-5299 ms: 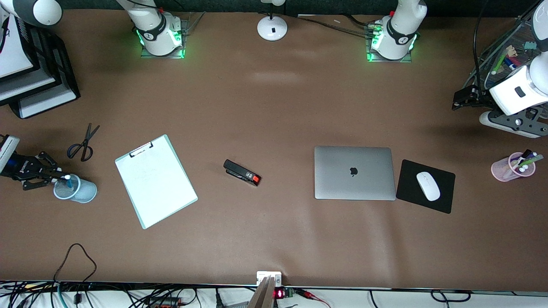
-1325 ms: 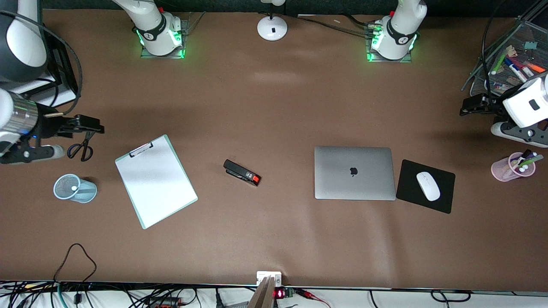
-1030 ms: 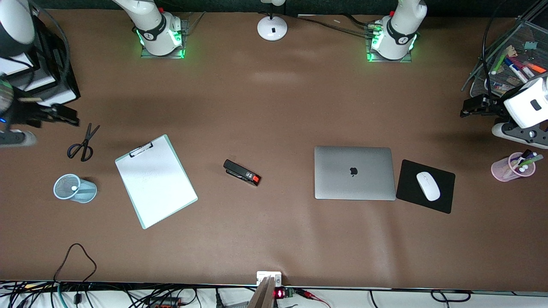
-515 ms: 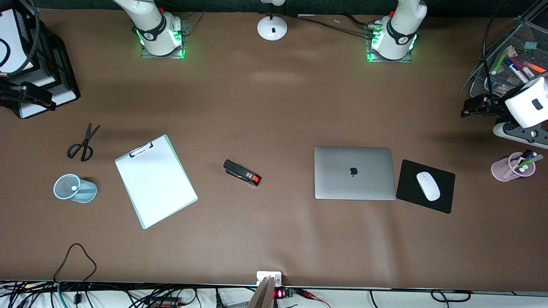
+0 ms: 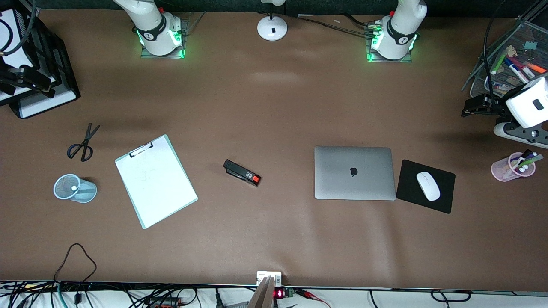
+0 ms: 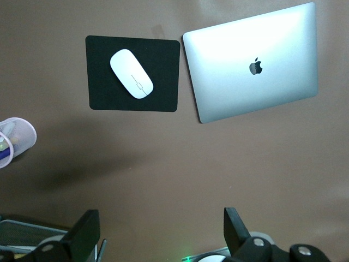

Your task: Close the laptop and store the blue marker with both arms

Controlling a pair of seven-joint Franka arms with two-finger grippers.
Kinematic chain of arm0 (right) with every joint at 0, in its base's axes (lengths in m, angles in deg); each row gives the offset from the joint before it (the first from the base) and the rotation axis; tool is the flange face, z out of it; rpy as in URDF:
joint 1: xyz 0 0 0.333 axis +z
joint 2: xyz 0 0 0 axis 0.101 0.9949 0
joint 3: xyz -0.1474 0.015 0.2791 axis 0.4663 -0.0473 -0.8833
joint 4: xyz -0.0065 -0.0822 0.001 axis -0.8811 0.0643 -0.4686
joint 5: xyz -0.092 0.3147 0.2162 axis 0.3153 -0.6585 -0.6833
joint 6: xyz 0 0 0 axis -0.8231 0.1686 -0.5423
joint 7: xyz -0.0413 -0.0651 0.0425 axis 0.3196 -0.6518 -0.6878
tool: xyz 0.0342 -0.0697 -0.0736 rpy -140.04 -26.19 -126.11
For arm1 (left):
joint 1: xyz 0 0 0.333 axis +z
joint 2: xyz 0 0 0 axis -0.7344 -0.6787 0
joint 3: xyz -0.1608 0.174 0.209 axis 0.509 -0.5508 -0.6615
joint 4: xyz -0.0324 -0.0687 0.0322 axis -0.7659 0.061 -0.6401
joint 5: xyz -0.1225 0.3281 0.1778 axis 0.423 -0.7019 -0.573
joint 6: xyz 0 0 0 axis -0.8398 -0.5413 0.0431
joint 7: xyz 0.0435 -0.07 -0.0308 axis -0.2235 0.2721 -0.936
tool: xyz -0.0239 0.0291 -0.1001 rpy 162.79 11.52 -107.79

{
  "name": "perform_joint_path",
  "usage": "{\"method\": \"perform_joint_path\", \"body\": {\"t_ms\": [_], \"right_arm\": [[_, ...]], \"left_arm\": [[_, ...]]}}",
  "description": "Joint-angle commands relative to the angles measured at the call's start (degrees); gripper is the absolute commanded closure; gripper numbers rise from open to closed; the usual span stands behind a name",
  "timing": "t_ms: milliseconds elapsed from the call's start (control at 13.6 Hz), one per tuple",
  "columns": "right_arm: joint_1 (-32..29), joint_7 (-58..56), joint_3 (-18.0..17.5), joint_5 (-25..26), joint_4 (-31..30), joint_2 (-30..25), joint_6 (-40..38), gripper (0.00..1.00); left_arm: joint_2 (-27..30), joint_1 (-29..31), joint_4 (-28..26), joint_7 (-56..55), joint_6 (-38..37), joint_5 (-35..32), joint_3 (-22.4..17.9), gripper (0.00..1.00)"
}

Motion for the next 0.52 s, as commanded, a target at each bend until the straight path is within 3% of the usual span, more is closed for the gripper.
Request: {"method": "perform_joint_path", "body": {"t_ms": [0, 442], "right_arm": [[-0.6, -0.6, -0.4, -0.8, -0.8, -1.0, 0.6, 0.00], [-0.5, -0.5, -0.5, -1.0, 0.2, 0.0, 0.6, 0.00]], "left_arm": [[-1.1, 0.4, 2.1, 0.7, -1.6, 1.0, 0.1, 0.00], [-1.7, 0.8, 2.1, 0.7, -2.5, 2.4, -0.3, 0.00]]}}
